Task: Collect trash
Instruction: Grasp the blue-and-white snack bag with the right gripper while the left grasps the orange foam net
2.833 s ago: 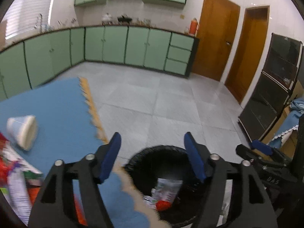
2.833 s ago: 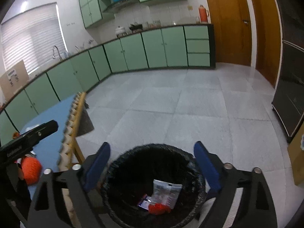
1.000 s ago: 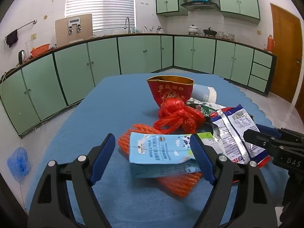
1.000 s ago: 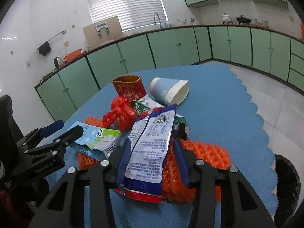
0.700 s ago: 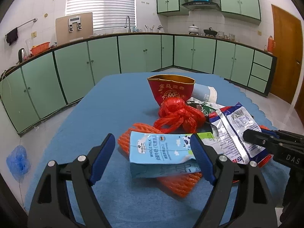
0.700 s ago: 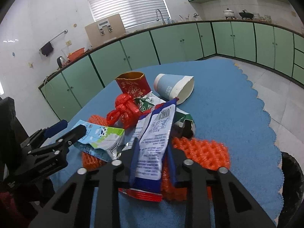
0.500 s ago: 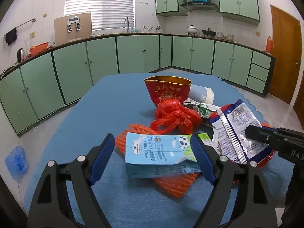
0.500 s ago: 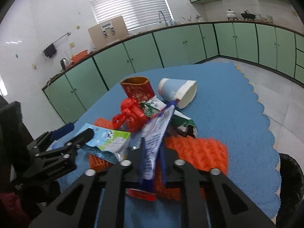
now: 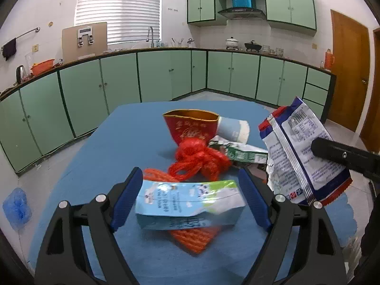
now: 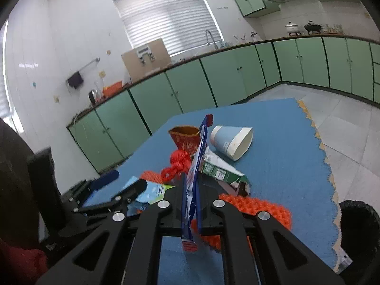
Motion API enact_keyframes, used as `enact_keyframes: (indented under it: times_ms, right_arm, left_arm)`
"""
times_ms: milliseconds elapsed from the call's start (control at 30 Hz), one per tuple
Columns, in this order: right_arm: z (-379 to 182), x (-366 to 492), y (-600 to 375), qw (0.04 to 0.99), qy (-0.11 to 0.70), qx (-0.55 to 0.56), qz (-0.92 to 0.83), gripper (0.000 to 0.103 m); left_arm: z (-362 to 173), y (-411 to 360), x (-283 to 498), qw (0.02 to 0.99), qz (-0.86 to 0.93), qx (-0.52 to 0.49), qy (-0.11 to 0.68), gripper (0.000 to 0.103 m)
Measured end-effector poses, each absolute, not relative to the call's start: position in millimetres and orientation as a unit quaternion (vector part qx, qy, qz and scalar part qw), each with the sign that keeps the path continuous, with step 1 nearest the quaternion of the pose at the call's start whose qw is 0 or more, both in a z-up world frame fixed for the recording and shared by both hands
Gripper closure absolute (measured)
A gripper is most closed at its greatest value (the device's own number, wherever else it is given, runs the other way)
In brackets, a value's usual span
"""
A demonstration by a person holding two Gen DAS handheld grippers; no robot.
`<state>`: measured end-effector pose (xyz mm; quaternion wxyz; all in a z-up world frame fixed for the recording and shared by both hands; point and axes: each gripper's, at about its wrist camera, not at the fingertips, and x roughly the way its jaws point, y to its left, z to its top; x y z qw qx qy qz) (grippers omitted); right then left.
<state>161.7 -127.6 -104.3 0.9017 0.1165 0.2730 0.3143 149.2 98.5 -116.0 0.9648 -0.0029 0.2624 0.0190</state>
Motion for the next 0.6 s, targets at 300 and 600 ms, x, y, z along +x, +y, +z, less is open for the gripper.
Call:
enact_keyframes:
  times_ms: [300,600]
  right_arm:
    - [-102.4,158.9,-170.8,0.923,0.265,0.121,0.253,0.096]
    - [-104.3,155.0,-211.7,0.932,0.261,0.139,0.208,0.096]
  left_arm:
    - [-117.3,64.4,156.0,0.964,-0.023,0.003,0.264,0.023]
    - [-133.3,25.0,167.1,0.955,-0.077,-0.001,0.288,0.023]
